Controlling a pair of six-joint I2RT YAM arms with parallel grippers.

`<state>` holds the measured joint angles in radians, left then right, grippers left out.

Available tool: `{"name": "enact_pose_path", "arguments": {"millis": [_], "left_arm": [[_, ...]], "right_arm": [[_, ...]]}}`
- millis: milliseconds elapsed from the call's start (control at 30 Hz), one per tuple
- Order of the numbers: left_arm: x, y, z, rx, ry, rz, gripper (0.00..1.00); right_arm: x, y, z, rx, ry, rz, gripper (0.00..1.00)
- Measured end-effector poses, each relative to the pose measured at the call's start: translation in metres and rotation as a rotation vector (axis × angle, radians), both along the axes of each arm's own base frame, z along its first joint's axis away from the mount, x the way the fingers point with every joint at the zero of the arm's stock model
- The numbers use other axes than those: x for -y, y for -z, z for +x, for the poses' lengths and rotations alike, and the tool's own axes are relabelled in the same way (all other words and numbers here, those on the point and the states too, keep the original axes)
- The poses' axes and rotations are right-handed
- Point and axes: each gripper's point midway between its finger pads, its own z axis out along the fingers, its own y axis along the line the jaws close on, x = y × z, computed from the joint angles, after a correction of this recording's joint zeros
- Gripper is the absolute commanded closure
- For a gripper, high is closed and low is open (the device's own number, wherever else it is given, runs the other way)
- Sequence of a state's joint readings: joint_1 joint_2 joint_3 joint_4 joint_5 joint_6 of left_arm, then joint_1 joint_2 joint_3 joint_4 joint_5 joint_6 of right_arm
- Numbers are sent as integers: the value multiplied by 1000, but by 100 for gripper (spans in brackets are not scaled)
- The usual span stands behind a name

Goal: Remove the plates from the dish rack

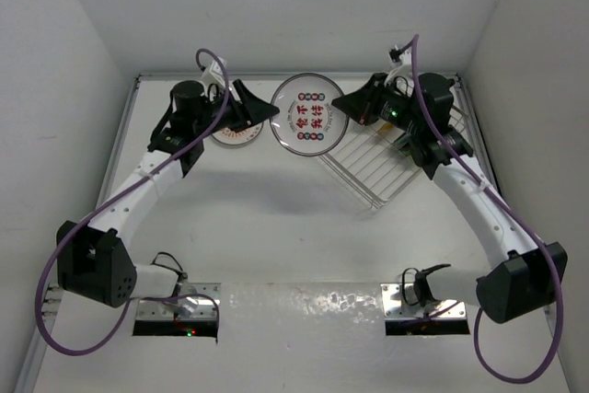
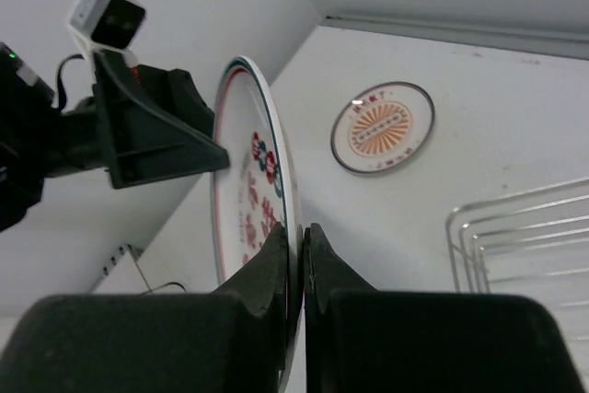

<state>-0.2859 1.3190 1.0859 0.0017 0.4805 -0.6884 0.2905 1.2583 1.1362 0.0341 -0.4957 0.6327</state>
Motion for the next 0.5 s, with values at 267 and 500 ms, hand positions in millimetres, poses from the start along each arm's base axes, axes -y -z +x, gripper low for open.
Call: {"name": "enact_pose_path", "arguments": {"millis": [267,500], "left_arm": [[16,-22,-9,87,117,-90,100],[15,-8,0,49,90,-106,100]], "right_arm": [[-3,19,11,-61,17,75,100],[-2,30,20,-104,54,117,43]]}}
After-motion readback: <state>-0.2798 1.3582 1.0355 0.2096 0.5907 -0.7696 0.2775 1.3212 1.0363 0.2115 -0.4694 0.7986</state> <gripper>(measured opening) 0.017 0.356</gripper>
